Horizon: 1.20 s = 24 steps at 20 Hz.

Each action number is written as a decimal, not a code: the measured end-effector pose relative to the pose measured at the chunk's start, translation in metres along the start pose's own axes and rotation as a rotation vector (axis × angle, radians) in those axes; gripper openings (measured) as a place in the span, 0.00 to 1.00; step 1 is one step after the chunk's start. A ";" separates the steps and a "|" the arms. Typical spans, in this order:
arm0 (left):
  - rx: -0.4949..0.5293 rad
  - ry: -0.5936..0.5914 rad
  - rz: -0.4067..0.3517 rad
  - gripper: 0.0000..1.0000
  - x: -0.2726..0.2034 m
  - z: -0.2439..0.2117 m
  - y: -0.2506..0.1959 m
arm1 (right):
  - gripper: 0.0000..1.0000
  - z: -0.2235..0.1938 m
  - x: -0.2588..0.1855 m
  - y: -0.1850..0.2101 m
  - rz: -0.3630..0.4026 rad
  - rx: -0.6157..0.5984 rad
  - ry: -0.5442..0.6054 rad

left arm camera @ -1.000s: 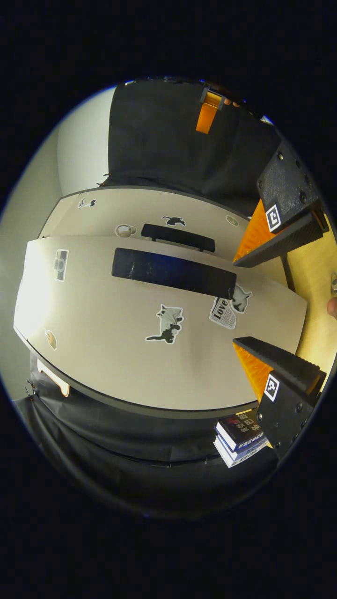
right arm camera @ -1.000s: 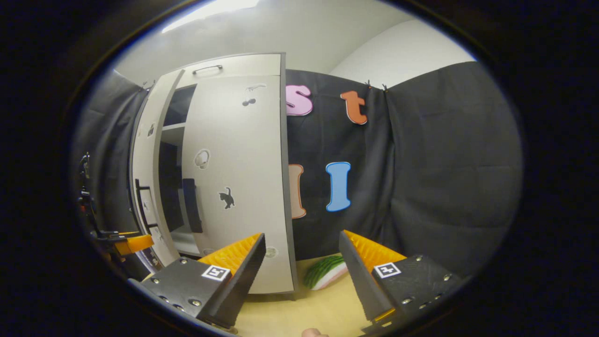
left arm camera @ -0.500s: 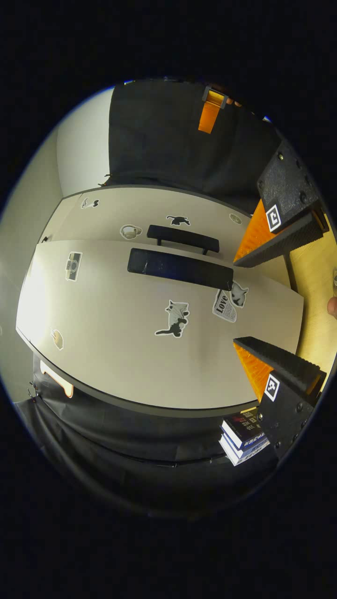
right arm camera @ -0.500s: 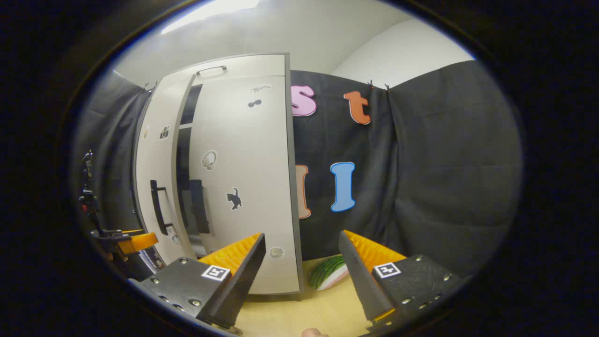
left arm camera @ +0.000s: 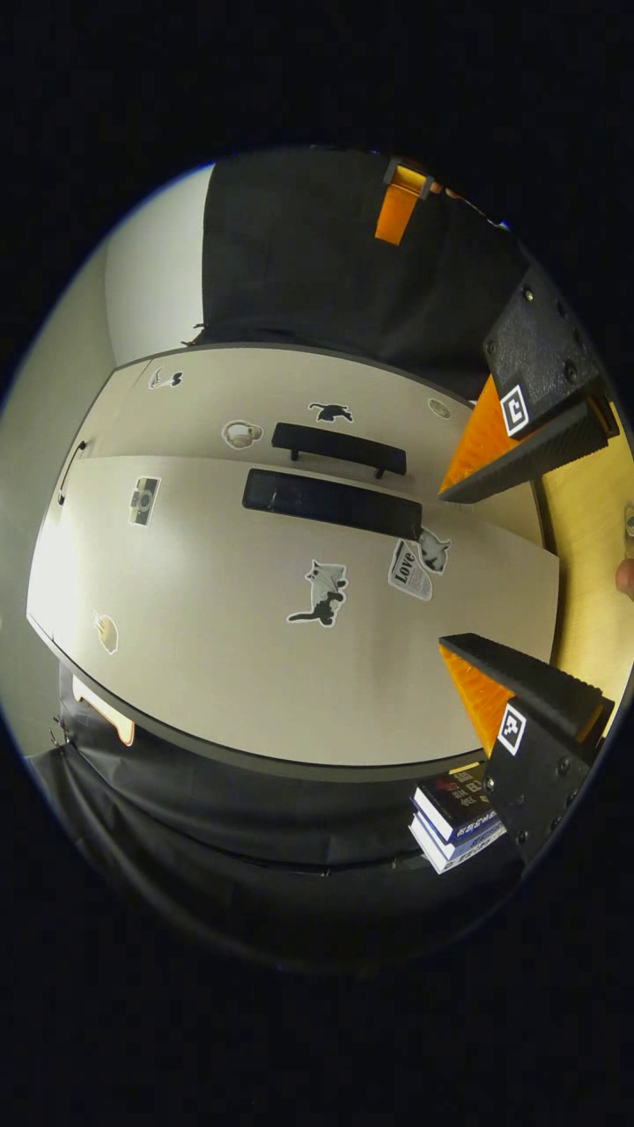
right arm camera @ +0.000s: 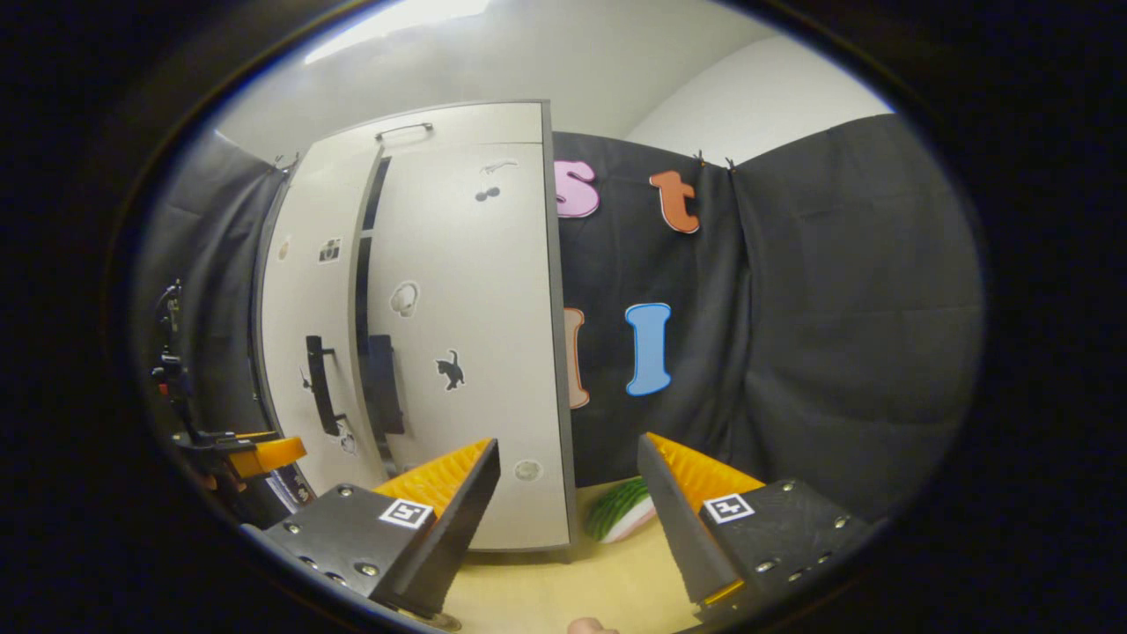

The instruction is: Grasp the bottle in the cabinet with the left hand and place it on the coaster, then close the right door with the right hand and the left door with the left hand.

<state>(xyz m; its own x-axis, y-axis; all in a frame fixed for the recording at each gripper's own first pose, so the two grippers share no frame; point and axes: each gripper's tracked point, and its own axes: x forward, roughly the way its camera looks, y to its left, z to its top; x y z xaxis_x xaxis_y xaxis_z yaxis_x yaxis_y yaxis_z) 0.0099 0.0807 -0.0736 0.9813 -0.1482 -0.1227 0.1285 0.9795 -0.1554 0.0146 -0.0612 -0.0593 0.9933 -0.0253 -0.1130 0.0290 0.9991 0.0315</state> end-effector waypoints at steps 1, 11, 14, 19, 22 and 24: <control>-0.003 0.002 0.008 0.95 -0.001 0.001 0.002 | 0.93 0.000 0.000 0.001 0.001 -0.001 -0.002; 0.044 -0.047 0.080 0.94 -0.004 0.053 0.006 | 0.96 0.035 0.012 0.023 0.082 -0.002 -0.055; 0.062 -0.089 0.088 0.94 -0.007 0.083 -0.005 | 0.96 0.062 0.018 0.035 0.120 -0.002 -0.097; 0.078 -0.158 0.123 0.94 -0.015 0.143 -0.029 | 0.99 0.120 0.030 0.061 0.164 0.020 -0.153; 0.105 -0.169 0.107 0.95 -0.020 0.163 -0.052 | 0.93 0.141 0.027 0.076 0.177 0.078 -0.169; 0.106 -0.183 0.077 0.95 -0.019 0.171 -0.071 | 0.92 0.150 0.021 0.077 0.172 0.092 -0.179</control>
<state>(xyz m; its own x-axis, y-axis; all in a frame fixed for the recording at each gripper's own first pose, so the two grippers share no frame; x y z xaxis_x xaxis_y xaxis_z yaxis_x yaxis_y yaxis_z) 0.0063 0.0372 0.1072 0.9972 -0.0544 0.0511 0.0568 0.9973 -0.0470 0.0549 0.0096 0.0892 0.9883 0.1305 0.0792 -0.1398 0.9821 0.1264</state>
